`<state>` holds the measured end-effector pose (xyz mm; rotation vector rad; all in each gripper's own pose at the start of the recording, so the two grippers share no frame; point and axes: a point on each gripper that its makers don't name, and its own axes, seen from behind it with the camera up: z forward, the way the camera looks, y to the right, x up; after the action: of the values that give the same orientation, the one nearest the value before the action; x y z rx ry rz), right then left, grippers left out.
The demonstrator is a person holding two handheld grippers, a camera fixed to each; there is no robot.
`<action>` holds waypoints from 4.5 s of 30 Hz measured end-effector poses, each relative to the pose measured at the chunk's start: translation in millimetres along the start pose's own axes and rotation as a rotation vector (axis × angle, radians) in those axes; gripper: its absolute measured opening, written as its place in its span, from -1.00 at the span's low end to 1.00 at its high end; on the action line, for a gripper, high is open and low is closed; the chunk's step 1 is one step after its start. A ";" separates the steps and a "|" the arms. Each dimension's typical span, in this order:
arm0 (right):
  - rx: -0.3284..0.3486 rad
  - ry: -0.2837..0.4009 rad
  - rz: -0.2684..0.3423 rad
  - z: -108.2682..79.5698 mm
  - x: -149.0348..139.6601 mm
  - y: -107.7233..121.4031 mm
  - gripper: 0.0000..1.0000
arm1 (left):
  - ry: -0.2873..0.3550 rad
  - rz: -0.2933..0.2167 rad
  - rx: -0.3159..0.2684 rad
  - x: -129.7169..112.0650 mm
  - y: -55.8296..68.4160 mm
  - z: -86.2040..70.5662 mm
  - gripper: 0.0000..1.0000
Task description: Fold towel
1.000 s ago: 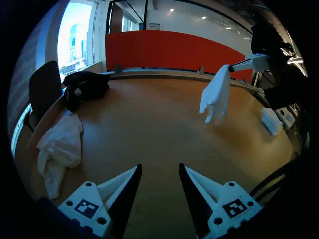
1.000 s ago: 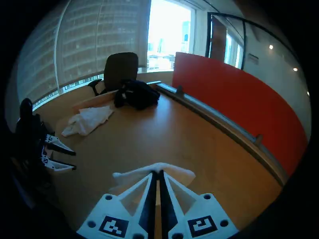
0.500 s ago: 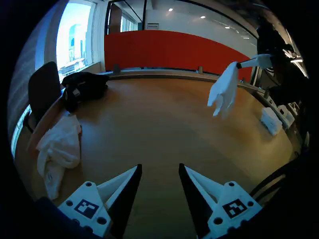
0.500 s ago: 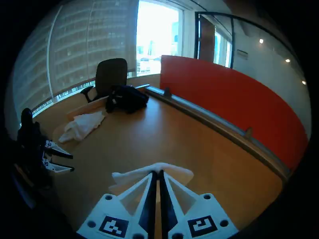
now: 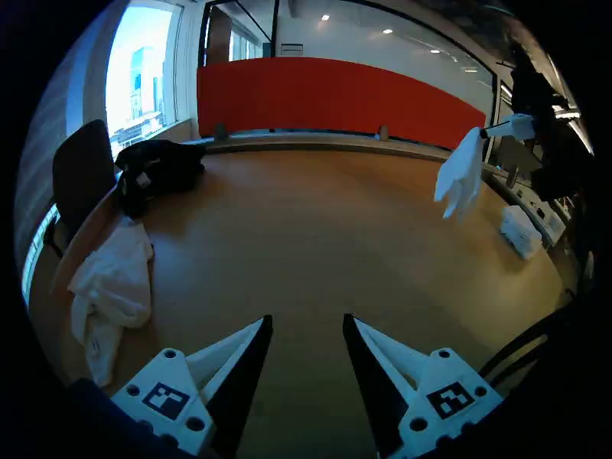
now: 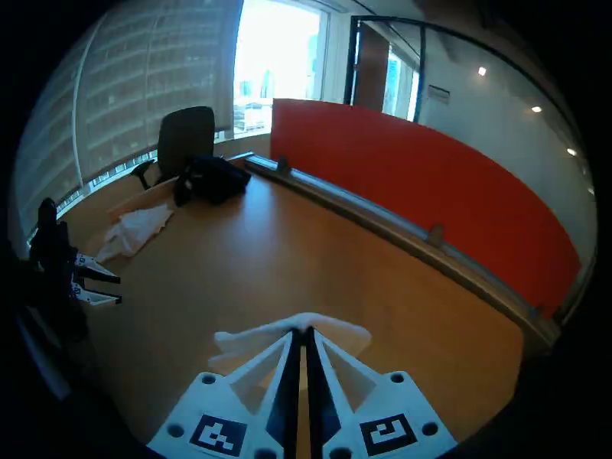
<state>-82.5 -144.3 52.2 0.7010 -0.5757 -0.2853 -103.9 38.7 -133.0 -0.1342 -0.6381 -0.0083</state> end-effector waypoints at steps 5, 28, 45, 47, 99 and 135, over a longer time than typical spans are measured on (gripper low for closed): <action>-0.026 -0.009 0.016 -12.9 -9.7 19.9 -0.91 | -0.001 0.006 0.000 2.8 1.9 2.6 0.34; -0.153 -0.049 0.091 -60.5 -51.6 113.4 -0.91 | -0.018 0.029 0.005 6.5 7.5 10.3 0.35; -0.260 -0.080 0.135 -102.9 -79.4 175.2 -0.92 | -0.022 0.039 0.006 10.9 8.2 10.9 0.35; -0.275 -0.083 0.141 -108.5 -82.5 183.1 -0.91 | -0.023 0.043 0.004 11.6 9.1 11.1 0.35; -0.467 -0.225 0.356 -221.0 -253.1 200.9 -0.90 | -0.034 0.103 -0.030 11.5 32.5 5.0 0.35; -0.521 -0.416 0.539 -211.4 -375.5 189.4 -0.90 | -0.039 0.106 -0.003 11.3 21.6 -0.9 0.35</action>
<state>-251.6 267.6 -100.8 -0.0368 -1.0125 -0.0636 -93.2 60.3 -129.7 -0.1718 -0.6689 0.0960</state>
